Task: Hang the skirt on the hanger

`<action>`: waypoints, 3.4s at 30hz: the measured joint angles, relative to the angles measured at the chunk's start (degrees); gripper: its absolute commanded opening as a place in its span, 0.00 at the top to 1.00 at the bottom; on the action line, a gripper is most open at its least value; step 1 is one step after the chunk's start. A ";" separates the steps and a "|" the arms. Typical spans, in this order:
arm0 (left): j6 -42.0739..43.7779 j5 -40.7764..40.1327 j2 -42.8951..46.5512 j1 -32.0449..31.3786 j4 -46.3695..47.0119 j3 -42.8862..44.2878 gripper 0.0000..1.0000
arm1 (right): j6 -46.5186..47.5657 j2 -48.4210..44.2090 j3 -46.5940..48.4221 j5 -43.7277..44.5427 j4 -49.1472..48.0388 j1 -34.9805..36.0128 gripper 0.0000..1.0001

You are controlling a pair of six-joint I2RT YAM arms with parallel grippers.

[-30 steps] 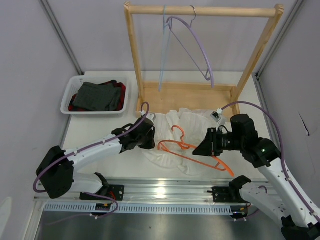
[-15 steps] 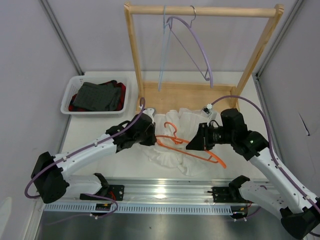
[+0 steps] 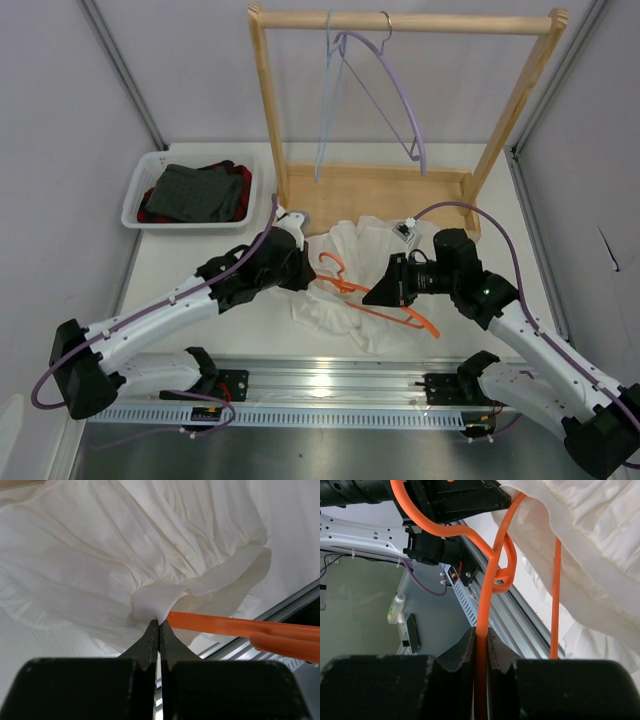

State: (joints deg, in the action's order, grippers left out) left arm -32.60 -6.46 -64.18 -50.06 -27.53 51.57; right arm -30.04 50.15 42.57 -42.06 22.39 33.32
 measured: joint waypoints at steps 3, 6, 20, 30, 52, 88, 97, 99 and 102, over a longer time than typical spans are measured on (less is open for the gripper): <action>0.72 0.22 1.38 -0.31 1.29 -0.13 1.00 | -0.68 0.70 -1.14 -0.28 -4.04 0.13 1.00; 1.68 0.63 2.62 -0.70 3.80 -1.03 1.00 | -1.29 2.14 -2.34 -0.39 -8.57 0.20 1.00; 6.14 1.79 6.03 -3.54 10.49 -4.96 0.98 | -1.57 3.61 -5.22 -0.44 -16.02 0.33 1.00; 7.87 -0.57 1.70 -4.11 16.11 -8.94 0.90 | -1.84 12.33 -10.78 -1.11 -27.91 0.59 1.00; 18.10 -8.44 2.54 -4.37 17.59 -8.96 0.45 | -0.35 16.61 -10.54 -0.48 -29.07 0.63 1.00; 16.92 -11.37 -2.03 -5.16 31.74 -9.84 0.47 | 1.20 21.49 -6.86 -2.34 -28.20 -1.31 1.00; 14.34 -10.88 -1.36 -5.49 38.99 -13.77 0.68 | 1.73 21.53 -6.67 -1.97 -27.78 -1.20 1.00; 14.60 -10.82 -1.51 -5.64 40.13 -13.88 0.84 | 1.81 21.55 -6.32 -1.81 -27.52 -1.20 1.00; 15.54 -11.76 -1.55 -5.57 40.98 -13.97 1.00 | 1.88 21.53 -5.88 -1.75 -26.60 -1.20 1.00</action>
State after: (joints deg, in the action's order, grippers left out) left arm -17.06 -18.22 -65.73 -55.64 13.45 37.60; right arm -28.16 71.68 36.69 -43.81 -4.21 32.12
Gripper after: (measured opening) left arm 0.107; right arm 0.151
